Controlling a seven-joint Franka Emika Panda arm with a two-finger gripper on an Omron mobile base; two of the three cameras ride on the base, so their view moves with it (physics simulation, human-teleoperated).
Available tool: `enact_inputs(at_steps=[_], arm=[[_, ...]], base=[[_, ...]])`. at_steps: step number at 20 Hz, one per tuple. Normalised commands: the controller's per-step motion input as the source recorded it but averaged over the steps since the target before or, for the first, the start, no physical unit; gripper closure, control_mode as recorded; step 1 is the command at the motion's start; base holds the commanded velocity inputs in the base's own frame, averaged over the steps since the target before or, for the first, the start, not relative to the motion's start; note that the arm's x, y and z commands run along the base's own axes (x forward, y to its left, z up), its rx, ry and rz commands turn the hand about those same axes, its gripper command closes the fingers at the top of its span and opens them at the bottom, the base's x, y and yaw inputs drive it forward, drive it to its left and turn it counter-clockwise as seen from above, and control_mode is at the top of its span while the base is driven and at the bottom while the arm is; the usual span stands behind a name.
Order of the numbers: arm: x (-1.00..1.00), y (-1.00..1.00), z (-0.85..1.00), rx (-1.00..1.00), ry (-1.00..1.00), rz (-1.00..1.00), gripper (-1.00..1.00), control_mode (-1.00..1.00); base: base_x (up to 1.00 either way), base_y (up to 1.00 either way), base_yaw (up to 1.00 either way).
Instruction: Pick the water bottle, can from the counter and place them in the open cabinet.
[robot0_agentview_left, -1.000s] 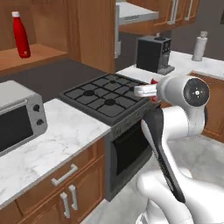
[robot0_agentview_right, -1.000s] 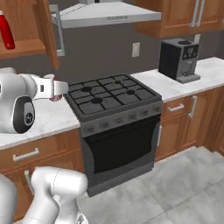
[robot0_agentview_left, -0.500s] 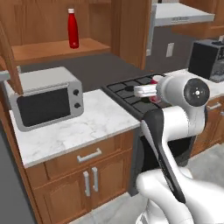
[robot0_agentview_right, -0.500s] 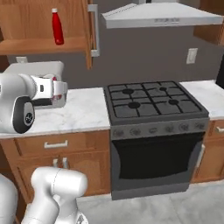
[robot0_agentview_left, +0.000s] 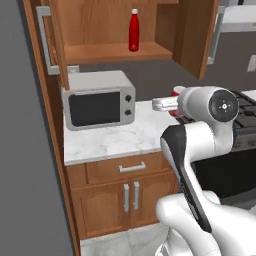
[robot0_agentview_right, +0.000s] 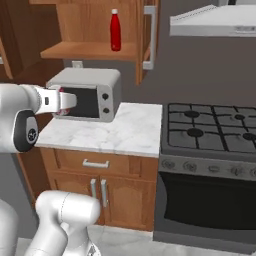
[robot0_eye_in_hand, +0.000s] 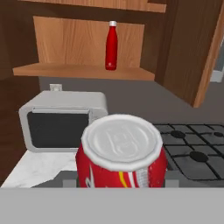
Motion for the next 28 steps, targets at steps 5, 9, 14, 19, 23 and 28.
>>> enact_inputs(at_steps=[5, 9, 14, 19, 23, 28], arm=[[0.0, 0.0, 0.0, 0.0, 0.0, 0.0, 1.0, 1.0], [0.0, 0.0, 0.0, 0.0, 0.0, 0.0, 1.0, 1.0], [0.0, 0.0, 0.0, 0.0, 0.0, 0.0, 1.0, 1.0], [0.0, 0.0, 0.0, 0.0, 0.0, 0.0, 1.0, 1.0], [0.0, 0.0, 0.0, 0.0, 0.0, 0.0, 1.0, 1.0], [0.0, 0.0, 0.0, 0.0, 0.0, 0.0, 1.0, 1.0]], base=[[0.3, -0.24, 0.29], [0.37, -0.07, 0.14], [0.42, -0.14, 0.03], [0.45, -0.05, 0.0], [0.34, -0.1, 0.0], [0.27, -0.03, 0.0]])
